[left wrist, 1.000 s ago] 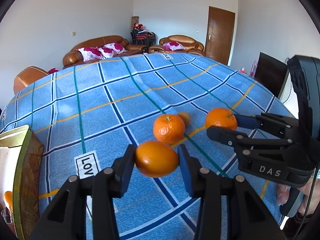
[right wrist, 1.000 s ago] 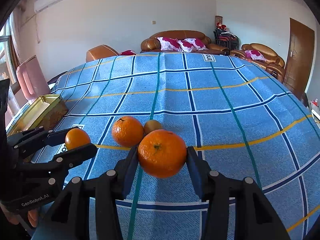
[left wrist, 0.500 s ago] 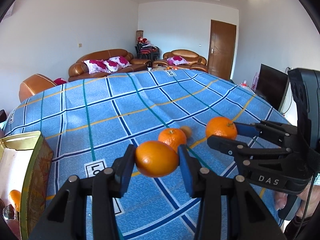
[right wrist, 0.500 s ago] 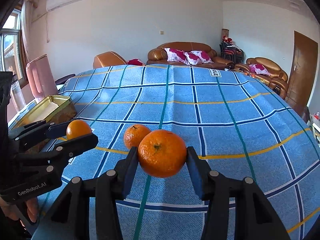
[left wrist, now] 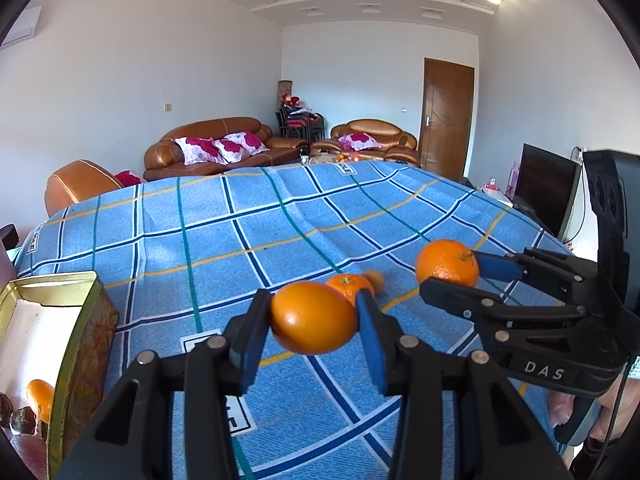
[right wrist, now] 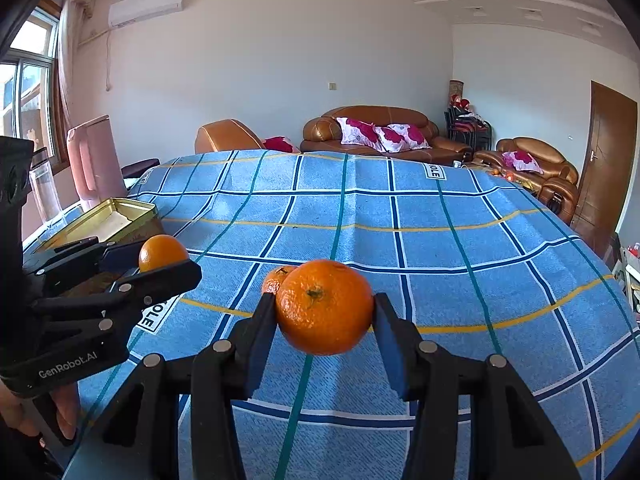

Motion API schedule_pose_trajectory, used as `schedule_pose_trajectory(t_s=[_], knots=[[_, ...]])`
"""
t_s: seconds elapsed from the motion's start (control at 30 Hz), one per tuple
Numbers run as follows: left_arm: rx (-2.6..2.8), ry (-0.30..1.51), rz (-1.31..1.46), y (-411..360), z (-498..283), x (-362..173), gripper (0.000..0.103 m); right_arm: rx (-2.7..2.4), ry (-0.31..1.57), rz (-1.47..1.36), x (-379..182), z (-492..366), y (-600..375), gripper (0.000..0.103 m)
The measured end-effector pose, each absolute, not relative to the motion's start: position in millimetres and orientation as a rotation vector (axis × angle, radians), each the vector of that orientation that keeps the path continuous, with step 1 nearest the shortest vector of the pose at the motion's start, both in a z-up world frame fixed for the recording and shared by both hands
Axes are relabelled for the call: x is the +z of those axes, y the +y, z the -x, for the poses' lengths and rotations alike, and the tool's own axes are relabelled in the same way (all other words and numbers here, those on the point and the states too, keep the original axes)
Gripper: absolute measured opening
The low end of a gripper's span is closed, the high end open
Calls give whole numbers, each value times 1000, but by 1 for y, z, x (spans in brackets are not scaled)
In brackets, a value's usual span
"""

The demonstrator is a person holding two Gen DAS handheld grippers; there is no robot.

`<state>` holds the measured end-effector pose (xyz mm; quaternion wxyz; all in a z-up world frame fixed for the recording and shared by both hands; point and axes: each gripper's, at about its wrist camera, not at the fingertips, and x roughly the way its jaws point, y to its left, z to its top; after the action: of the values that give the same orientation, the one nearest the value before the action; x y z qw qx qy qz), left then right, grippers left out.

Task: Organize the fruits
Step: 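Lift the orange with the left tool while the right tool lifts its orange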

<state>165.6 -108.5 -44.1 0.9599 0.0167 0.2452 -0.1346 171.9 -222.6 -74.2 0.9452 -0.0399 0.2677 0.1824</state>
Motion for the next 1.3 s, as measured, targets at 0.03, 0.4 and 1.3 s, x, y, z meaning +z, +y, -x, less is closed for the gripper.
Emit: schedule_pose_trajectory(t_s=[0.03, 0.4, 1.3], knots=[[-270, 490, -32, -108, -165, -43, 45, 374, 538, 83, -74, -171, -222, 50], [-261, 433, -28, -105, -154, -39, 45, 374, 488, 84, -69, -162, -226, 50], [-222, 327, -23, -99, -135, -32, 45, 388, 394, 108, -62, -146, -225, 50]])
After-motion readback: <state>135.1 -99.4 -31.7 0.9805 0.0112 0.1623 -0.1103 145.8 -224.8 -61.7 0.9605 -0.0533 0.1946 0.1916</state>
